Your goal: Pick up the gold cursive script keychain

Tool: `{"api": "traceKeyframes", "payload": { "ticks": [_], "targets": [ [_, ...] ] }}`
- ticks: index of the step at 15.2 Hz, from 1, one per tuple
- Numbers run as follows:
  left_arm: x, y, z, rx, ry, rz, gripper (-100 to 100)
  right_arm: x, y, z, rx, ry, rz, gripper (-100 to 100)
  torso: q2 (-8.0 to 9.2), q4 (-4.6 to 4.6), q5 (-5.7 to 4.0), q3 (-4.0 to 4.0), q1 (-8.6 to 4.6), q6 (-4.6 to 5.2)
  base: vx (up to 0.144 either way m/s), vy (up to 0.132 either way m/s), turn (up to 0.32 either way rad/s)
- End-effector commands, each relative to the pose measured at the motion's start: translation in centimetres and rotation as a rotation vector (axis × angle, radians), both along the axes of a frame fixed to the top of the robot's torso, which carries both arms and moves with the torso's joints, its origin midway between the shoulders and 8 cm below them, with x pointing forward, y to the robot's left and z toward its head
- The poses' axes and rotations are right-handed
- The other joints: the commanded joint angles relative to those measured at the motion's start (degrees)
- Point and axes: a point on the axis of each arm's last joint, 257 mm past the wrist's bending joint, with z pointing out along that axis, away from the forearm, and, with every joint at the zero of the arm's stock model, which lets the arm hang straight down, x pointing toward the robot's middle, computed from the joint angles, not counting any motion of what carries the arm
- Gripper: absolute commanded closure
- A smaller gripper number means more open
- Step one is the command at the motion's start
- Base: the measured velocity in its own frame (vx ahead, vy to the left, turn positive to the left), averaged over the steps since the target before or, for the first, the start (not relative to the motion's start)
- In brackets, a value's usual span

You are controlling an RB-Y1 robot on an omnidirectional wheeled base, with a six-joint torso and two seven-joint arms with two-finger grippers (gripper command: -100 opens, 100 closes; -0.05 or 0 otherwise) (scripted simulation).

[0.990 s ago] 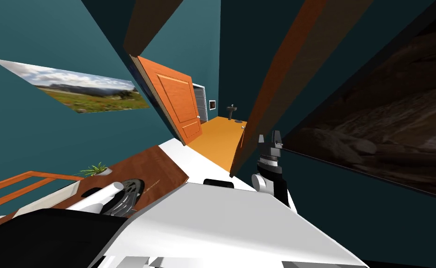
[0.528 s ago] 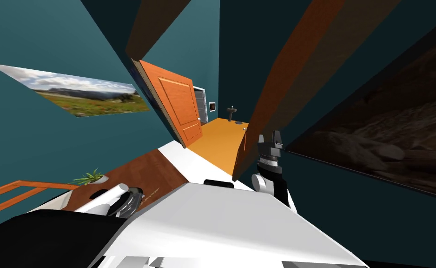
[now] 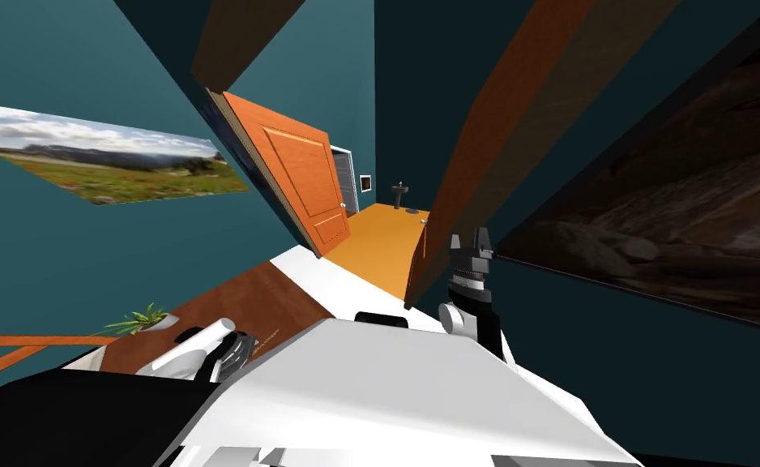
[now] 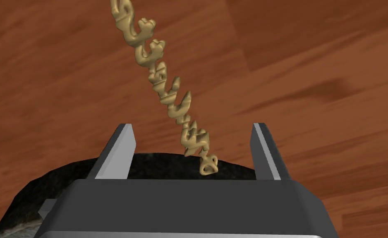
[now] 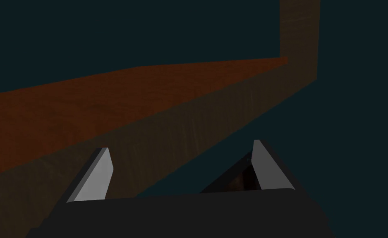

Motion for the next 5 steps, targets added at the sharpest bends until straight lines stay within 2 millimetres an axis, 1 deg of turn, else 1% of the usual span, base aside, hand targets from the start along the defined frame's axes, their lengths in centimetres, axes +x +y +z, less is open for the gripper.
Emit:
{"api": "traceKeyframes", "payload": {
  "ticks": [1,2,3,4,5],
  "targets": [
    [-0.43,0.41,0.8,-0.001,0.001,-0.021,100,0.0,0.0,0.0,0.0,0.0,0.0,0,0.0,0.0,0.0,0.0,0.0,0.0,0.082,-0.028,0.252],
    [-0.64,0.73,1.34,-0.001,0.001,-0.034,100,0.0,0.0,0.0,0.0,0.0,0.0,0,-0.25,-0.05,-0.01,-0.14,-0.05,0.0,0.127,-0.061,0.217],
    [-0.64,0.73,1.34,-0.001,0.001,-0.034,100,0.0,0.0,0.0,0.0,0.0,0.0,0,-0.49,-0.1,-0.04,-0.28,-0.15,0.01,0.123,-0.064,0.106],
    [-0.75,0.88,1.62,0.0,0.0,-0.041,100,0.0,0.0,0.0,0.0,0.0,0.0,0,-0.61,-0.11,-0.05,-0.34,-0.23,0.02,0.098,-0.048,0.049],
    [-0.71,0.79,1.29,0.001,0.002,-0.034,100,0.0,0.0,0.0,0.0,0.0,0.0,0,-0.63,-0.11,-0.07,-0.36,-0.24,0.04,0.054,-0.026,0.021]
  ]
}}
